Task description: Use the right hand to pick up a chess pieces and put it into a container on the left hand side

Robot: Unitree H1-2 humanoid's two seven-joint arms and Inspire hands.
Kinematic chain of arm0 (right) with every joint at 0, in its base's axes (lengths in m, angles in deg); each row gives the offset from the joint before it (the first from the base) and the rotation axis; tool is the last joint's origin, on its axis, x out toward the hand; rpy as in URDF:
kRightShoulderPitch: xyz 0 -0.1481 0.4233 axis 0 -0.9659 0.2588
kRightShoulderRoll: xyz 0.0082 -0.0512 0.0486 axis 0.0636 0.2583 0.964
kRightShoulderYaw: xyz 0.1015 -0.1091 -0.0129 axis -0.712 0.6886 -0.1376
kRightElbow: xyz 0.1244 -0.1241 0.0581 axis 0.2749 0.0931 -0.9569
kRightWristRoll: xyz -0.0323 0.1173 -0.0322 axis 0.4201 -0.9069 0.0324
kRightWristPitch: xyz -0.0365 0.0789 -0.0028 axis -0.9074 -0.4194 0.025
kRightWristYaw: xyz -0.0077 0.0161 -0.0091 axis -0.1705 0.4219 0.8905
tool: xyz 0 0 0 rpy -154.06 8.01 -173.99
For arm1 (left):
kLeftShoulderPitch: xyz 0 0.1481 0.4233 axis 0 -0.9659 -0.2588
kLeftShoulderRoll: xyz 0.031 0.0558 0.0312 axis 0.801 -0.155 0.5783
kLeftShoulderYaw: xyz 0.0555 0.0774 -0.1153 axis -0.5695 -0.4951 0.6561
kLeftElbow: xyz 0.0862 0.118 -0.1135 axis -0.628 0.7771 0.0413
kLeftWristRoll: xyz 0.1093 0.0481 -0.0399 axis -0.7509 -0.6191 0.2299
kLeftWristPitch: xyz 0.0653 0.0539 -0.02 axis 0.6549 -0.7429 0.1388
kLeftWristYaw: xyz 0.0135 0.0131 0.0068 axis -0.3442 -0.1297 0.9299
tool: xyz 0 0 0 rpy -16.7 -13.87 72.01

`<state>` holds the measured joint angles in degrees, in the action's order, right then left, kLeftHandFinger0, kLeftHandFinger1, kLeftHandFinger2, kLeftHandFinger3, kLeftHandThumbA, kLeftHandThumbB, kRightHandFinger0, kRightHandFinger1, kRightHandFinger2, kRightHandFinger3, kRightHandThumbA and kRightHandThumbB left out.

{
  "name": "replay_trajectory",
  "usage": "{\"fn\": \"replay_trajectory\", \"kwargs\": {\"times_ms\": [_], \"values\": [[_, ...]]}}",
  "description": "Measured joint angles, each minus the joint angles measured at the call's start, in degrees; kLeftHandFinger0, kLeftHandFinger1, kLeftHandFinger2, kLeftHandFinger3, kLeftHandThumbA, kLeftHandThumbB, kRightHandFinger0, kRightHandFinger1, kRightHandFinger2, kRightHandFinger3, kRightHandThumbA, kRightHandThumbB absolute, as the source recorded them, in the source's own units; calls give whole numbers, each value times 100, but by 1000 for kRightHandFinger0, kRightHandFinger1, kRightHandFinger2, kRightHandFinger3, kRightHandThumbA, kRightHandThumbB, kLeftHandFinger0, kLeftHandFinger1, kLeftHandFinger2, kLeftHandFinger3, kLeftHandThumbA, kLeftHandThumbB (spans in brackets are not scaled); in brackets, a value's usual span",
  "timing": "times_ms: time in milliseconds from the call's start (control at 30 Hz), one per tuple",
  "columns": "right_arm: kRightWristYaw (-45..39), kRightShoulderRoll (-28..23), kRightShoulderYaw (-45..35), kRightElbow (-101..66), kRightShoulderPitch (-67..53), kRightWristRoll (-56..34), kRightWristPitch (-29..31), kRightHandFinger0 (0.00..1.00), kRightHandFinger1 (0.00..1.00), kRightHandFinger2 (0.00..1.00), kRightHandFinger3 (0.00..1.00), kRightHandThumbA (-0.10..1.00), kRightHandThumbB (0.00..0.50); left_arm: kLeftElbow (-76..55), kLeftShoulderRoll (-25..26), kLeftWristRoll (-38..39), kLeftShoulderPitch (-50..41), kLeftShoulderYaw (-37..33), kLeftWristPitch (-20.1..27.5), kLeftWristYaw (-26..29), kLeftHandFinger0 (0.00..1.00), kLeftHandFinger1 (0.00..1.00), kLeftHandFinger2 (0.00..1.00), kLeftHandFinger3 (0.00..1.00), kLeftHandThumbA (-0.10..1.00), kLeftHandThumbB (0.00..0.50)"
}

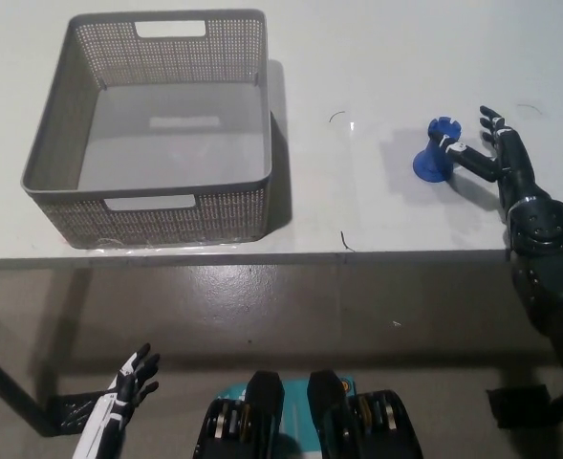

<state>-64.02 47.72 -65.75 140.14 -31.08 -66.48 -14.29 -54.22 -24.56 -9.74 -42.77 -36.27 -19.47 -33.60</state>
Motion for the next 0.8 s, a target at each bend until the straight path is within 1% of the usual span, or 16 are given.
{"fn": "replay_trajectory", "kwargs": {"times_ms": [167,300,400,633,667,733,800], "values": [[70,14,101,88,37,4,38,1000,1000,1000,1000,1000,500,1,1,8,22,1,10,-5,1000,1000,1000,1000,1000,220],[95,71,204,118,70,5,52,1000,1000,1000,1000,1000,500,1,1,9,64,0,10,-8,1000,1000,1000,1000,1000,242],[109,143,268,106,74,5,70,1000,1000,1000,1000,1000,500,1,4,8,93,0,10,-8,1000,1000,1000,1000,1000,229],[78,349,276,98,74,-18,130,1000,1000,1000,1000,1000,500,14,14,5,111,-2,29,-9,1000,1000,1000,1000,1000,246],[79,385,275,98,76,-21,137,1000,1000,1000,1000,1000,500,16,14,5,116,-2,31,-9,1000,1000,1000,1000,1000,238],[78,404,274,107,95,-28,139,1000,1000,1000,1000,1000,494,23,15,3,123,-2,41,-8,1000,1000,1000,1000,1000,243],[80,413,275,115,105,-32,140,1000,1000,1000,1000,1000,499,24,18,3,121,-1,43,-9,1000,1000,1000,1000,1000,239]]}}
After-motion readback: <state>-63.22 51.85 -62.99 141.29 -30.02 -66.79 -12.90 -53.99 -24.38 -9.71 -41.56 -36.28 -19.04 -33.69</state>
